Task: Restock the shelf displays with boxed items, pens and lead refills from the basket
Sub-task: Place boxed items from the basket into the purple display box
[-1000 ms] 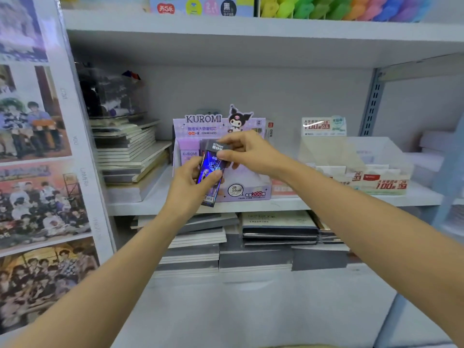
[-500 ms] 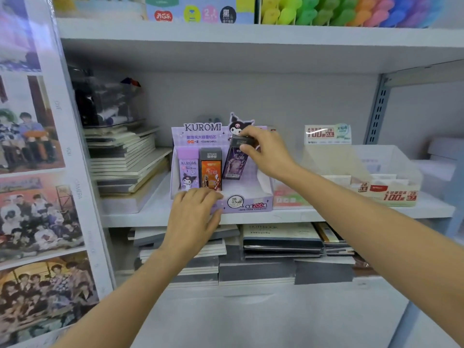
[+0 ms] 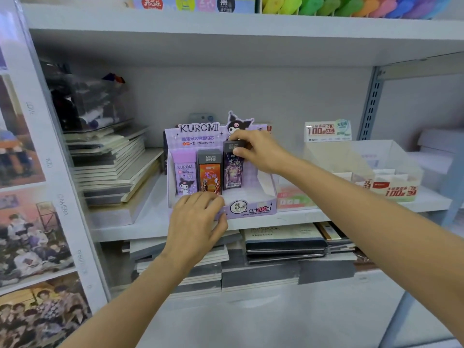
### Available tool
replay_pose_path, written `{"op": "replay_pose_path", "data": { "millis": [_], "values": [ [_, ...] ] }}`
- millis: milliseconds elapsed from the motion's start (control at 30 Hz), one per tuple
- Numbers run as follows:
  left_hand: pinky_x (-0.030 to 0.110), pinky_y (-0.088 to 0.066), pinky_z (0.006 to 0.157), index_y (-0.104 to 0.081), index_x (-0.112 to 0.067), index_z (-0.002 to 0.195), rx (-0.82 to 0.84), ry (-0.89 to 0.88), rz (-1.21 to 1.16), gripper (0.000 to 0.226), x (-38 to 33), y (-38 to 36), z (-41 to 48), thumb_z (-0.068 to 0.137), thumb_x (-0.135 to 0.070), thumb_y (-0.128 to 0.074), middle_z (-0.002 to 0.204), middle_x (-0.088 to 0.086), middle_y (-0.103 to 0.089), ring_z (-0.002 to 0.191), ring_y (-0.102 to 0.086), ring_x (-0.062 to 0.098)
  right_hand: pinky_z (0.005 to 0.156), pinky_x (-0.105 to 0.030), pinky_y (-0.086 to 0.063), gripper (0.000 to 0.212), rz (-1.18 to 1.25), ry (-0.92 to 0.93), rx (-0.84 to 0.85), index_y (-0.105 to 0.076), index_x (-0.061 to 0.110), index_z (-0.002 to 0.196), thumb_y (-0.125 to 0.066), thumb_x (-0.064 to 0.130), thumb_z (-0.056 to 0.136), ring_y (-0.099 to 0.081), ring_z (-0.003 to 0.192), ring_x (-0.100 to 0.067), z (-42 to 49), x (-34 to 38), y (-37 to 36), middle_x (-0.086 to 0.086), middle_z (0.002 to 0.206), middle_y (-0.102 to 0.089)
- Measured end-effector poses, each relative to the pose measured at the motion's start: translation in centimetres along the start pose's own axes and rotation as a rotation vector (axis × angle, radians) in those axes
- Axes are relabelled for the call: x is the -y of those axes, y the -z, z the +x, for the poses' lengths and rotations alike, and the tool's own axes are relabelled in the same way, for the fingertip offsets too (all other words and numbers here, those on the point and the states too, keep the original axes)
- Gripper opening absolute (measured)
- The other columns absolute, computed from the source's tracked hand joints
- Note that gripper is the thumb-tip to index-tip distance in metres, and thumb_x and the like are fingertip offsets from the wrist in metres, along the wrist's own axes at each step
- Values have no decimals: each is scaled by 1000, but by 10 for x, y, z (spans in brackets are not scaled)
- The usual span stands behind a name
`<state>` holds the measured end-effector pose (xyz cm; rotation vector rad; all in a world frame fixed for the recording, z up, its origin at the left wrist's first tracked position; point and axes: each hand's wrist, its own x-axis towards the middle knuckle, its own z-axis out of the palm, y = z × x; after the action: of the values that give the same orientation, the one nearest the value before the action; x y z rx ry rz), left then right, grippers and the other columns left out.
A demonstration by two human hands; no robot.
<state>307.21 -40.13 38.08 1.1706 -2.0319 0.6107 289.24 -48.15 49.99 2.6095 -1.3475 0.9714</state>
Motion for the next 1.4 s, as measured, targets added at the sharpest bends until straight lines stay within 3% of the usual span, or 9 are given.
{"op": "replay_pose_path", "data": {
  "millis": [167,433,600,667,767,900,1133,1267,1400],
  "values": [
    [35,-46,73,-63,-12,89,-2,-29,5,23,0,0,0,87,-28,-47,103,3,-69,92,-64,24,84,-34,-46,28,-42,-37,80,-61,14,123,-59,17,95,-57,96,-21,0,-2,-2,-9,110,-65],
    [34,-39,75,-60,-14,89,3,-42,30,8,4,-4,-2,86,-21,-62,106,1,-68,93,-62,23,83,-43,-49,20,-61,-32,-260,-66,15,105,-69,10,86,-55,96,-20,-12,5,-21,-5,108,-55],
    [36,-40,74,-60,-11,94,36,-31,41,13,3,-1,0,86,-22,-60,96,3,-65,88,-61,26,92,-39,-44,39,-256,-29,-101,-60,15,130,-63,16,91,-50,113,-24,-16,7,-17,-7,121,-52],
    [40,-40,89,-60,-9,102,45,2,29,21,-2,1,-2,87,-23,-58,103,6,-65,100,-60,29,96,-35,-43,41,-218,-12,-131,-56,14,134,-61,19,93,-51,115,-22,-28,12,-11,-6,124,-54],
    [48,-31,107,-58,-4,118,-24,-29,-1,39,-22,0,-13,82,-20,-61,127,16,-57,123,-48,34,78,-28,-49,23,-37,82,-348,-66,8,115,-57,14,95,-61,89,-18,-72,17,-3,-6,104,-66],
    [40,-42,76,-63,-7,101,-58,-211,-250,24,-76,-26,-37,79,-14,-59,100,10,-61,91,-55,30,55,-32,-45,21,175,-16,-435,-66,8,82,-52,15,96,-57,57,-16,-166,-5,-23,-2,68,-62],
    [36,-48,81,-63,-19,104,1013,-71,-506,18,-172,-153,-144,89,-24,-56,104,2,-68,98,-61,25,64,-36,-52,21,180,-614,232,-67,10,86,-54,21,98,-64,61,-20,-368,-105,-120,0,69,-65],
    [28,-48,81,-67,-20,103,1253,99,-542,17,-199,-210,-232,88,-21,-59,108,-1,-71,101,-63,19,79,-31,-45,27,90,-875,668,-61,13,114,-60,30,93,-60,98,-26,-474,-141,-177,-8,106,-64],
    [26,-44,87,-58,-21,121,1341,129,-593,32,-220,-243,-287,91,-29,-62,124,1,-60,110,-55,18,104,-34,-37,83,54,-962,926,-30,22,149,-72,45,80,-41,131,-30,-534,-149,-219,-12,145,-38]
  ]
}}
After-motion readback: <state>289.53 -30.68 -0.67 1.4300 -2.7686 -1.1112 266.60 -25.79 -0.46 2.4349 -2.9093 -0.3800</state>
